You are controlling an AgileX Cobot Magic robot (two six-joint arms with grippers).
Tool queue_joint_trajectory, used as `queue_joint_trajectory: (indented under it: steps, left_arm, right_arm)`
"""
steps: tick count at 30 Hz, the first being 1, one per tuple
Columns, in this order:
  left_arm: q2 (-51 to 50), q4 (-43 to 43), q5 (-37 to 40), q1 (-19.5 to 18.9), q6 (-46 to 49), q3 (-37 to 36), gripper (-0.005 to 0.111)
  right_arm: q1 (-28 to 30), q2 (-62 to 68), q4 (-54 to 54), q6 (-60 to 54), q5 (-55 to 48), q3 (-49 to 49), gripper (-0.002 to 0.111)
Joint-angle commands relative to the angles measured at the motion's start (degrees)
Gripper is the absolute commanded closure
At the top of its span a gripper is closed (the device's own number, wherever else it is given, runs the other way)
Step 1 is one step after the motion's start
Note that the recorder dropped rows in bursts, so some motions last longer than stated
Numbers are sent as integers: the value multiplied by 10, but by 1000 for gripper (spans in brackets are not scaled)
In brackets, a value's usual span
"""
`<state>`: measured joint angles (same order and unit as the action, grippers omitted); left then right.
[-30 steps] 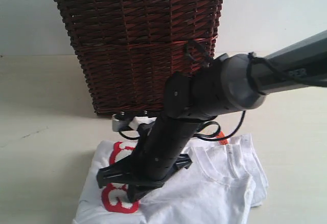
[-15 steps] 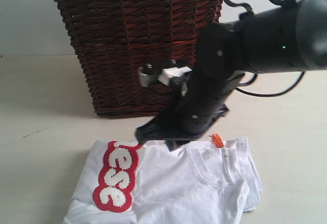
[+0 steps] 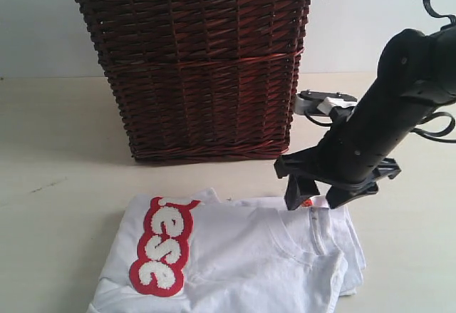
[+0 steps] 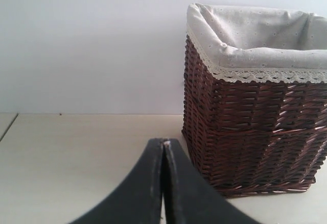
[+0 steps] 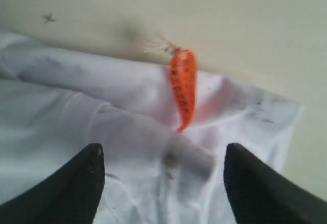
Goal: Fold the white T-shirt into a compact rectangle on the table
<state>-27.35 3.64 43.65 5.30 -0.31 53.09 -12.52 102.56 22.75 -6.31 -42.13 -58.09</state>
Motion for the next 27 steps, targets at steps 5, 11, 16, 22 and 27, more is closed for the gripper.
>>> queue_joint_trajectory:
  steps: [5, 11, 16, 22, 27]
  left_arm:
    - [2, -3, 1, -2, -16, -4, 107]
    - [2, -3, 1, -2, -16, -4, 107]
    - [2, -3, 1, -2, -16, -4, 107]
    - [2, -2, 1, -2, -16, -4, 107]
    - [2, -3, 0, -2, -16, -4, 107]
  right_arm:
    - [2, 27, 2, -56, 15, 47, 47]
    - [2, 28, 29, -75, 12, 46, 58]
    - [2, 28, 73, -132, -5, 46, 101]
    - [2, -14, 43, -140, -25, 23, 108]
    - [2, -89, -80, -57, -5, -36, 108]
